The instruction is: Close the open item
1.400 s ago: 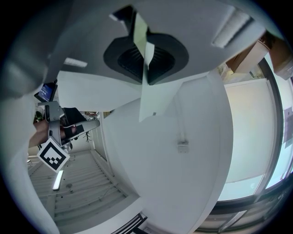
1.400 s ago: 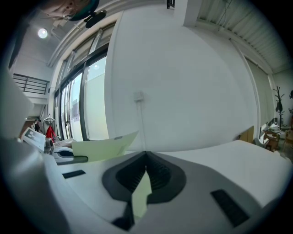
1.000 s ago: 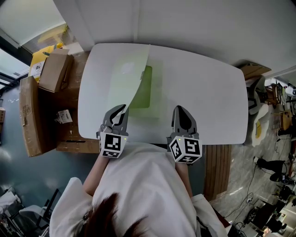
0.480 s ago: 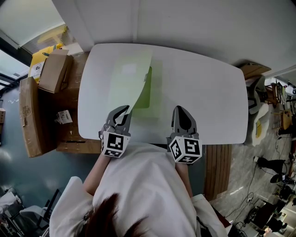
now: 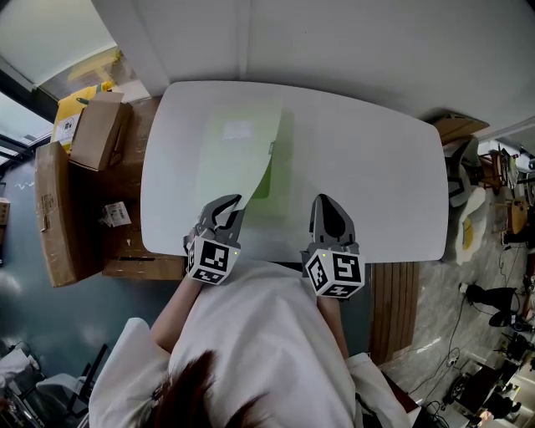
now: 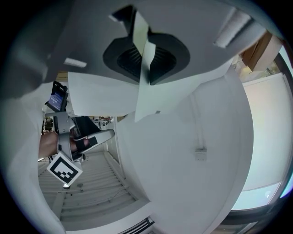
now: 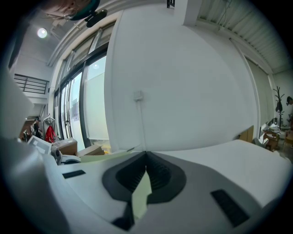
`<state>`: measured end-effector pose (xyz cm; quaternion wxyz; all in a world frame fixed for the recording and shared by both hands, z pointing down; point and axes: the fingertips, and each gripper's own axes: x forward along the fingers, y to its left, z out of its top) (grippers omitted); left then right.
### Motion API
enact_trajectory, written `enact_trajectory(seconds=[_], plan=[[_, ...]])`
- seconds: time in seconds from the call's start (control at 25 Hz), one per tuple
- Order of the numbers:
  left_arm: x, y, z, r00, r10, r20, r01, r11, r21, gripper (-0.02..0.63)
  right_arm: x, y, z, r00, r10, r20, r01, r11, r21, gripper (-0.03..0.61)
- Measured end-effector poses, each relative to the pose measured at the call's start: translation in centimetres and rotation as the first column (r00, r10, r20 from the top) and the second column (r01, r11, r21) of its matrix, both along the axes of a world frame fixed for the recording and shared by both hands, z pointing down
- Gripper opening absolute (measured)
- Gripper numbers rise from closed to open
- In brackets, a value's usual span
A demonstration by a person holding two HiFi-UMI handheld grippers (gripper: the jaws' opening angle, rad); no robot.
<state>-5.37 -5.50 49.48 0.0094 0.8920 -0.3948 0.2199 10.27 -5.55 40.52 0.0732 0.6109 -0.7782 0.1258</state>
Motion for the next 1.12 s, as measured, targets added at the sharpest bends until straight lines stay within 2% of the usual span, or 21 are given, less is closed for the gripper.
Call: enact_trajectory(seconds=[0.24,0.4,1.12], plan=[[0.19,0.03,0.17,1.000,0.018,0.020,-0.018,1.000,0.003,0.034,0.10,0.02,-0.15,1.000,0.001,-0.001,-0.001,1.000,0.004,0.005],[0.36,0.24,0.30,1.000,0.022,-0.006,-0.022,0.999,-0.032,0.060,0.07,0.07,-0.27,1.000,-0.006,0.001,0.006,1.000,0.004,0.005],[0.71,0.30,0.53,0.999,0.038,-0.013,-0.038,0.998,-0.058,0.067,0.22,0.31,-0.16,1.000,-0.002,-0.004,0.002,1.000,-0.001,0.005]])
